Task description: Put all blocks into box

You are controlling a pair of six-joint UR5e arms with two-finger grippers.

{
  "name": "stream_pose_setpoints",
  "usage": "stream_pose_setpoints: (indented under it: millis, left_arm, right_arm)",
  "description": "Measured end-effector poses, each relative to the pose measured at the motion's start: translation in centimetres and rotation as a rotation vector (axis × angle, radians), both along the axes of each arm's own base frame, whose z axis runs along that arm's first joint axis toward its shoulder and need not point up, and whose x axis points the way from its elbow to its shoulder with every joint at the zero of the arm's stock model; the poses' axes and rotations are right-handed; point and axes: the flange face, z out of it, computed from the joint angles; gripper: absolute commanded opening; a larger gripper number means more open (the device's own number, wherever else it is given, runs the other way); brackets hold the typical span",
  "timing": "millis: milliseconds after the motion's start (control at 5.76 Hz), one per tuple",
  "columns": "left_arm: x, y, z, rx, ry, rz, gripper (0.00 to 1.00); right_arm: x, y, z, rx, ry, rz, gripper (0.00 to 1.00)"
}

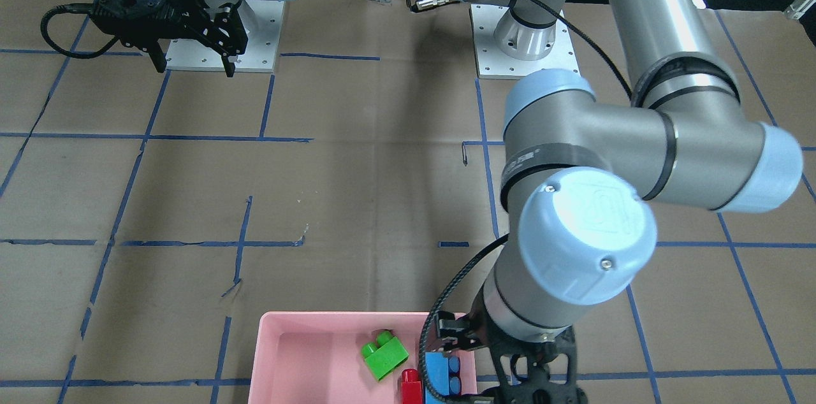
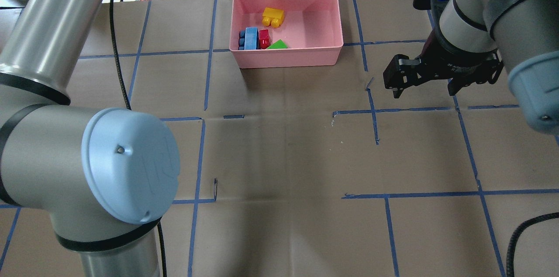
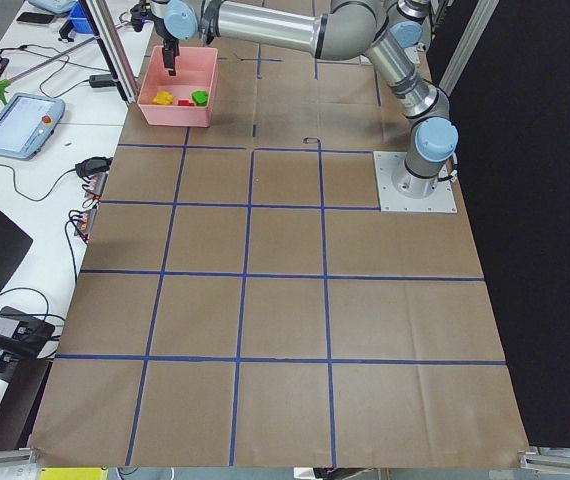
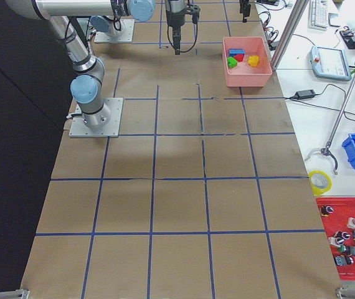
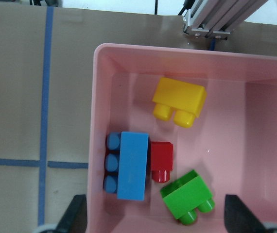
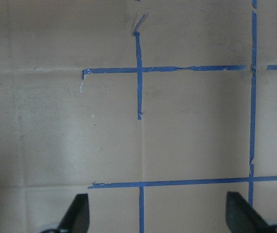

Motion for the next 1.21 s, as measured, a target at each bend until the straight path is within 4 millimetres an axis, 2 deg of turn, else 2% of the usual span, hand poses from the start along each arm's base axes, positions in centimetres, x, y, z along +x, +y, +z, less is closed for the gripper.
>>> stream_pose_setpoints:
  millis: [174,347,521,694,868,1041,1215]
  left_arm:
    - [2.3,3.2,2.5,0.039,-0.009,-0.041,1.00]
    - [3.9,7.6,4.4,0.067,-0.012,-0.073,1.00]
    - [4.7,13.0,5.5,0.087,-0.011,-0.093,1.00]
    - [5.5,17.4,6.0,0.076,-0.011,-0.131,1.00]
    - [6.6,20.7,6.5,0.044,-0.013,-0.173,1.00]
    - [7.5,23.1,7.1,0.022,-0.014,-0.188,1.00]
    - [7.8,24.4,7.6,0.006,-0.016,-0.192,1.00]
  right_arm:
    - [0.0,0.1,0.1,-0.002,0.000,-0.001,1.00]
    - [0.0,0.1,0.1,-0.002,0.001,-0.001,1.00]
    - [0.0,0.2,0.0,0.001,0.001,-0.001,1.00]
    - [0.0,0.2,-0.2,0.006,0.000,-0.001,1.00]
    - [0.0,0.1,-0.3,0.007,-0.001,0.000,1.00]
    - [0.0,-0.1,-0.1,0.004,-0.002,0.001,1.00]
    - [0.0,-0.1,0.0,0.002,-0.003,0.003,1.00]
